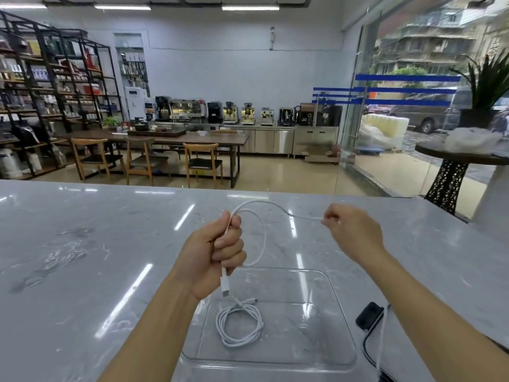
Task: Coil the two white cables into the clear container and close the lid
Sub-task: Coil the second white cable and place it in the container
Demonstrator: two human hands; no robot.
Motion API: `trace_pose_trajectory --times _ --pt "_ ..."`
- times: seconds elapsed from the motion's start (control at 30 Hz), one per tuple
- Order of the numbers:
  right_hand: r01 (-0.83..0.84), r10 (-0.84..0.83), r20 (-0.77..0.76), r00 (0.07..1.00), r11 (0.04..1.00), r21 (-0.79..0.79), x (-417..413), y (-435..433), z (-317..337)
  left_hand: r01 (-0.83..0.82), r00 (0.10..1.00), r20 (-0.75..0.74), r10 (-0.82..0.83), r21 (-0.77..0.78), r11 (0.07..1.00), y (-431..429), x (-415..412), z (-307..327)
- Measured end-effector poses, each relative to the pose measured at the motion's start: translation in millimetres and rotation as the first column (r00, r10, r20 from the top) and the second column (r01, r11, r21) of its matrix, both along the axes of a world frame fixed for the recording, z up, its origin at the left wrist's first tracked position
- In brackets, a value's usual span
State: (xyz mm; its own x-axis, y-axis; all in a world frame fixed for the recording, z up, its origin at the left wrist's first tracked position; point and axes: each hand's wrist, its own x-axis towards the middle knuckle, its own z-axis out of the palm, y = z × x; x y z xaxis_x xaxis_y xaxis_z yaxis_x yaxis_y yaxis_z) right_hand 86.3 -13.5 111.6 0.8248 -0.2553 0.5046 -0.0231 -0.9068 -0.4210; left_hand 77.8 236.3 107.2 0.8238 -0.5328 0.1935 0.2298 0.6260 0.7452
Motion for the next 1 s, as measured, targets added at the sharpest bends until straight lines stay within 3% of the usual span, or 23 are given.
trace_pose_trajectory --times 0.07,0.1,0.17,0.2,0.23,0.33,0.47,0.67,0.7,0.73,0.77,0.8,0.83,0.9,0.93,1.0 --pt "0.023 -0.069 -0.176 0.982 0.967 -0.254 -2 7 -13 -0.018 1.0 -0.014 0.018 -0.005 1.0 0 1 0" --pt "-0.035 -0.015 -0.199 0.98 0.969 -0.244 -3 11 -17 -0.032 0.999 -0.016 0.032 0.002 0.999 -1 1 0" --pt "-0.248 0.26 -0.143 0.955 0.964 0.097 -10 24 -14 -0.06 0.998 -0.014 0.06 0.025 0.998 -4 1 0" --pt "-0.376 0.407 -0.056 0.912 0.881 0.287 -12 31 -12 -0.065 0.998 -0.012 0.065 0.034 0.997 -6 1 -1" --pt "-0.477 0.512 0.011 0.859 0.792 0.38 -13 38 -9 -0.062 0.998 -0.009 0.063 0.038 0.997 -8 0 -2" --pt "-0.643 0.661 0.099 0.744 0.667 0.376 -11 56 -2 -0.038 0.999 0.0 0.038 0.027 0.999 -11 -2 -2" --pt "-0.637 0.563 0.325 0.76 0.546 0.544 -2 60 -8 -0.073 0.996 0.052 0.073 -0.007 0.997 -4 -5 4" --pt "-0.484 0.426 0.312 0.849 0.391 0.782 5 32 -36 -0.119 0.989 0.06 0.134 -0.21 0.97 25 -4 12" --pt "-0.47 0.399 0.308 0.863 0.414 0.78 6 32 -38 -0.123 0.989 0.053 0.138 -0.221 0.967 26 -2 11" --pt "-0.456 0.381 0.283 0.88 0.512 0.728 7 34 -39 -0.133 0.988 0.045 0.146 -0.222 0.966 26 -1 10" --pt "-0.439 0.379 0.231 0.896 0.681 0.586 8 38 -38 -0.151 0.986 0.034 0.162 -0.222 0.963 24 0 9" --pt "-0.423 0.399 0.143 0.906 0.839 0.342 9 42 -38 -0.175 0.983 0.022 0.184 -0.222 0.959 22 1 8" --pt "-0.433 0.433 0.014 0.901 0.9 0.056 8 48 -38 -0.2 0.978 0.011 0.207 -0.221 0.955 20 3 6" --pt "-0.531 0.437 -0.318 0.841 0.778 -0.337 0 61 -35 -0.245 0.968 0.006 0.25 -0.185 0.952 17 7 4" --pt "-0.595 0.42 -0.442 0.793 0.692 -0.409 -5 67 -33 -0.269 0.962 0.016 0.274 -0.14 0.953 17 9 3" --pt "-0.688 0.43 -0.551 0.716 0.568 -0.451 -17 77 -28 -0.312 0.948 0.055 0.313 -0.025 0.95 17 11 -1"
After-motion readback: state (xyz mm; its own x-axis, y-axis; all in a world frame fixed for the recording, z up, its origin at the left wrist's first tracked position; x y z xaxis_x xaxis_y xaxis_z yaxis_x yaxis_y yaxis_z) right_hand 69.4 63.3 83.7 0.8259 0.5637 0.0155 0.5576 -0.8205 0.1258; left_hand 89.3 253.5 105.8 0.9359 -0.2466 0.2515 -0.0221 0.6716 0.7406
